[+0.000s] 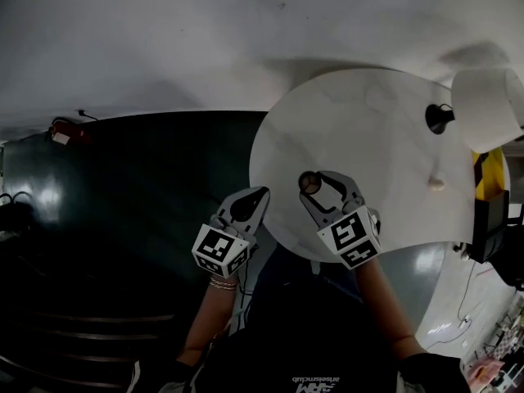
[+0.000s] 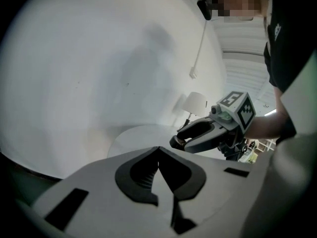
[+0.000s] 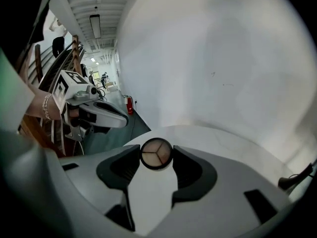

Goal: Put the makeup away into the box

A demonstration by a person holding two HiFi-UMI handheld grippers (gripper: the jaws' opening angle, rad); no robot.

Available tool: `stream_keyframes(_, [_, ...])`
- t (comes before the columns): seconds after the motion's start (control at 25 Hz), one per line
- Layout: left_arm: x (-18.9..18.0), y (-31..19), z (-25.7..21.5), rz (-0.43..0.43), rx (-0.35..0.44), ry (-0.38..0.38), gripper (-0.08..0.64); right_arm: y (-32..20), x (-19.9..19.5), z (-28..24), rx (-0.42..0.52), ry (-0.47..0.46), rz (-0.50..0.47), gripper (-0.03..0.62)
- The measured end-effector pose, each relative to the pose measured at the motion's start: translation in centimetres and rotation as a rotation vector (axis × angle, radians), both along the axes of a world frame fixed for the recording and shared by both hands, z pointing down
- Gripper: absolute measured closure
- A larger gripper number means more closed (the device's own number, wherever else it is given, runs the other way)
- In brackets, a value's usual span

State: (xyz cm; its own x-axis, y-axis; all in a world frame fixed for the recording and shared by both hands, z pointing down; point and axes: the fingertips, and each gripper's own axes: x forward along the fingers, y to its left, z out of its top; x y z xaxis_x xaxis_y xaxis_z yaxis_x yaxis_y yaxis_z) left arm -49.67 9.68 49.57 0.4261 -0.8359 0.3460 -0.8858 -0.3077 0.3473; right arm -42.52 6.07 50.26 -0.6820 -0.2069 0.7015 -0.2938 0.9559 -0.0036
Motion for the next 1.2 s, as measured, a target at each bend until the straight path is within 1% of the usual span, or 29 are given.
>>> stream_keyframes(0.12, [2.3,-0.2,-0.9,0.035,0.017,0.001,0.543,0.5,2.0,-1.3,0.024,-0.005,0.019,0.37])
stream_keyframes(0.32, [6.9,-0.5,-1.7,0.12,0.031,-0.01,0.543,1.5,6.0,-2.6,0.042,-0.026,0.06,0.37])
stream_keyframes(0.64, [14.8,-0.4,-2.8,0.255,0.045,-0.043,0.543,2.2,14.4,-3.6,0.062,-0.044,0.174,0.37])
stream_keyframes(0.92, [21.7,0.0,-3.9,0.348,0.062,-0.06,0.543,2.8,21.9,-4.6,0.085,-0.059,0.286,0.37])
stream_keyframes(1.2, [28.9,1.1,-5.1,0.415,0.091,-0.072,0.543,4.6,29.1,-5.7,0.113,-0.075,0.361,0.37])
